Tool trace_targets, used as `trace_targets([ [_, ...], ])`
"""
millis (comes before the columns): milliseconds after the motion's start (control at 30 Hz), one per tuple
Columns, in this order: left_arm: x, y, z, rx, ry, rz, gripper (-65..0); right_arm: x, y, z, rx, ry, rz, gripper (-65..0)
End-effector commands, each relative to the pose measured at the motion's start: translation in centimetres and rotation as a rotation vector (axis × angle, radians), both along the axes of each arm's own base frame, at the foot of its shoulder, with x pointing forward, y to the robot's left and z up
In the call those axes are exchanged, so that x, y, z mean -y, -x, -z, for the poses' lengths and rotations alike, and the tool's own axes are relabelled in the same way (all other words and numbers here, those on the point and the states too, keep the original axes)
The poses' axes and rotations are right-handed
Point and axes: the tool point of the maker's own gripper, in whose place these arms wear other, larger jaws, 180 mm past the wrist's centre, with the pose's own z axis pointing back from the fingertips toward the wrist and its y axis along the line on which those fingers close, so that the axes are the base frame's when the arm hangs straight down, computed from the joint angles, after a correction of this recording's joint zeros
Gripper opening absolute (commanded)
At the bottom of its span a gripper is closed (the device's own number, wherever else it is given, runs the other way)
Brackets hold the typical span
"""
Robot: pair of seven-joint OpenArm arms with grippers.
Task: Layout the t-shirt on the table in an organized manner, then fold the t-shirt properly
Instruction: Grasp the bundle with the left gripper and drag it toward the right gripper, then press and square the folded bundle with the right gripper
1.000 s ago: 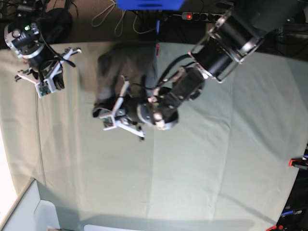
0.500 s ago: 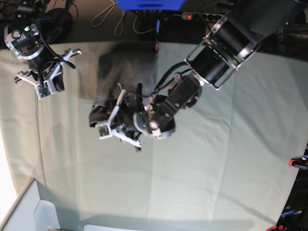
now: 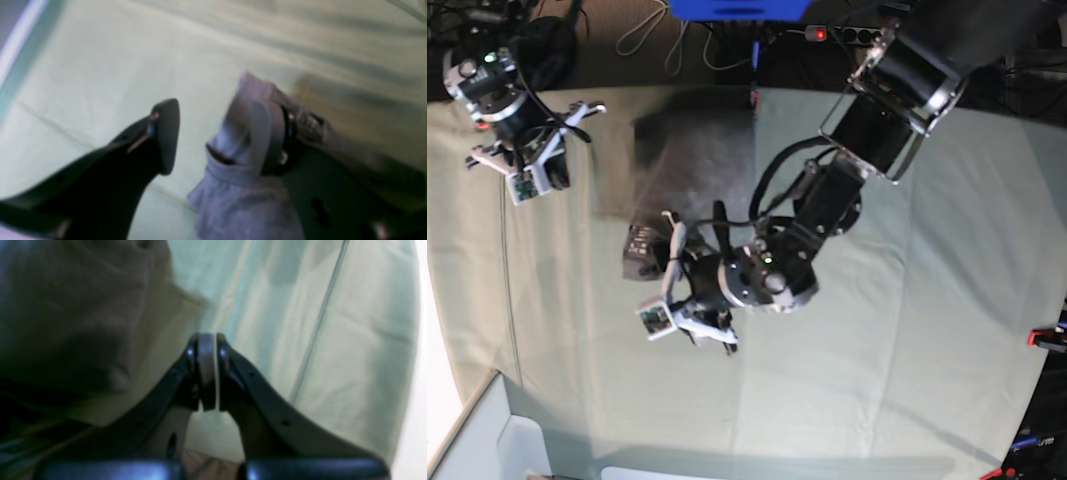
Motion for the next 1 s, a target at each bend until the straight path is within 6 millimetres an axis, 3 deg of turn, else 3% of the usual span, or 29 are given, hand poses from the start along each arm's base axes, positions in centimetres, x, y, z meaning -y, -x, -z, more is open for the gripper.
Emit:
trace_targets([
  [0, 0.7, -0.5, -2.0, 0.040, 0.047, 0.003, -31.8, -0.3, -0.5, -1.3, 0.051, -0.007, -0.014, -65.0],
  [167, 0.4, 0.3, -2.6, 0.058, 0.062, 0.001, -31.8, -1.2, -0.3, -1.1, 0.048, -0.044, 0.006, -65.0],
  [300, -3.5, -0.6, -3.3, 0.092, 0.068, -0.075, -31.8, -1.9, -0.2, -1.4, 0.055, -0.054, -0.002, -65.0],
  [433, -10.0, -2.4, -5.2, 0.125, 0.138, -0.282, -31.8, -4.2, -0.6, -1.7, 0.070, -0.104, -0.026, -65.0],
  [567, -18.8, -2.5, -5.7, 0.148, 0.172, -0.542, -31.8, -7.9, -0.9, -1.8, 0.072, -0.165, -0.103, -65.0],
  [633, -24.0, -1.6, -5.1, 0.146, 0.168, -0.687, -31.8, -10.1, -0.9, -1.8, 0.072, -0.197, -0.157, -65.0],
  [800, -34.6, 2.1, -3.5, 0.132, 0.116, -0.974, -31.8, -15.1, -0.5, -1.8, 0.059, -0.270, -0.278, -65.0],
  [867, -37.5, 3.2, -3.4, 0.135, 0.090, -1.041, -31.8, -16.5, -0.2, -1.0, 0.031, -0.293, -0.311, -65.0],
  [967, -39.8, 5.3, -2.4, 0.111, 0.057, -1.103, -31.8, -17.9, 0.3, 0.6, -0.010, -0.328, -0.337, -65.0],
])
